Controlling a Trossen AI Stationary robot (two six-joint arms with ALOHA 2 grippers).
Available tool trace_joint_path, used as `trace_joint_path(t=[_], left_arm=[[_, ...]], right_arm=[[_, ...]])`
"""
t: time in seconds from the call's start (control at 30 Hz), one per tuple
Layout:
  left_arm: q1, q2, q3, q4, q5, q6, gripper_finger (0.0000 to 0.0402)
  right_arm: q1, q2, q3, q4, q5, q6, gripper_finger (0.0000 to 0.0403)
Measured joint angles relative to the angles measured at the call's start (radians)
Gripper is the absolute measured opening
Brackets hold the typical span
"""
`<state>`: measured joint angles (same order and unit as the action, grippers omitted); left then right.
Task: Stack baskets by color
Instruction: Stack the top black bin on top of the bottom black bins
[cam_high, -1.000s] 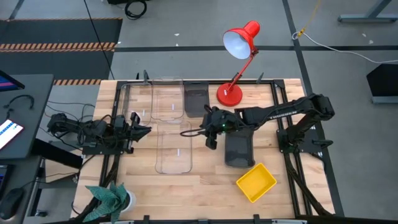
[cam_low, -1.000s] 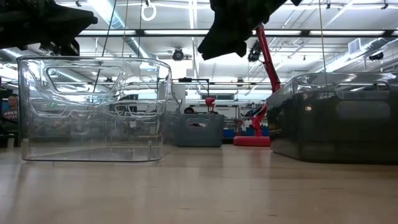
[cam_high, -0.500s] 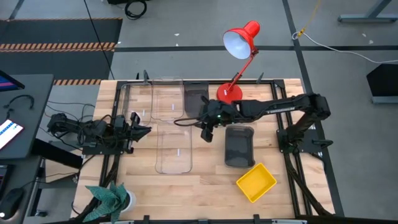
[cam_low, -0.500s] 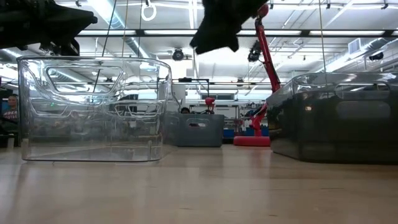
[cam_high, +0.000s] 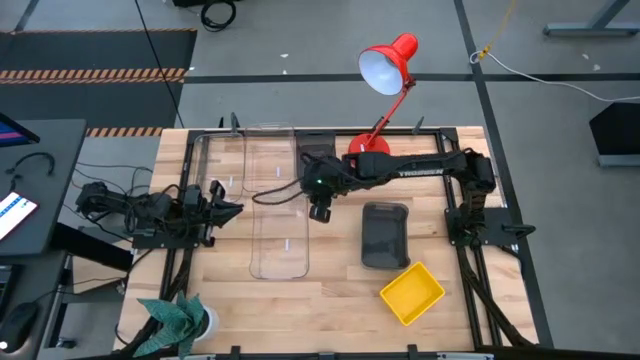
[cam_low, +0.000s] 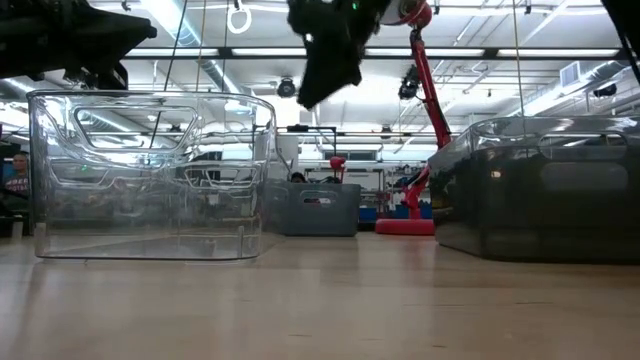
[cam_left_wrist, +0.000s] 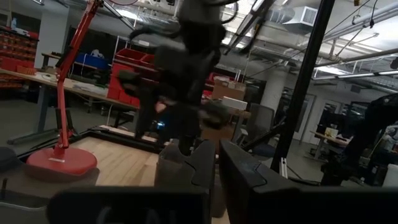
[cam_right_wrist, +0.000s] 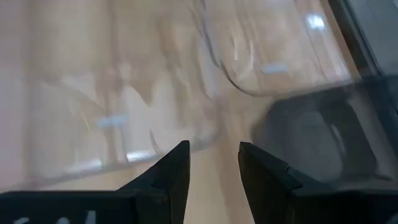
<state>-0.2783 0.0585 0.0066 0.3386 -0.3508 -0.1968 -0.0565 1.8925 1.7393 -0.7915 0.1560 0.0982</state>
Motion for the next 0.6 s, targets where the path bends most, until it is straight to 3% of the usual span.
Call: trace_joint_path(t=[0.33,0.6], left_arm=[[0.0,0.0,0.0,0.0,0.0,0.0,0.0036],[0.0,0.0,0.0,0.0,0.0,0.0,0.0028]], right_arm=[[-0.132,0.117,0.0,-0.02,-0.002,-0.16,0.0144],[-0.204,0.168,-0.002,-0.003,-0.08,-0.227,0.0183]])
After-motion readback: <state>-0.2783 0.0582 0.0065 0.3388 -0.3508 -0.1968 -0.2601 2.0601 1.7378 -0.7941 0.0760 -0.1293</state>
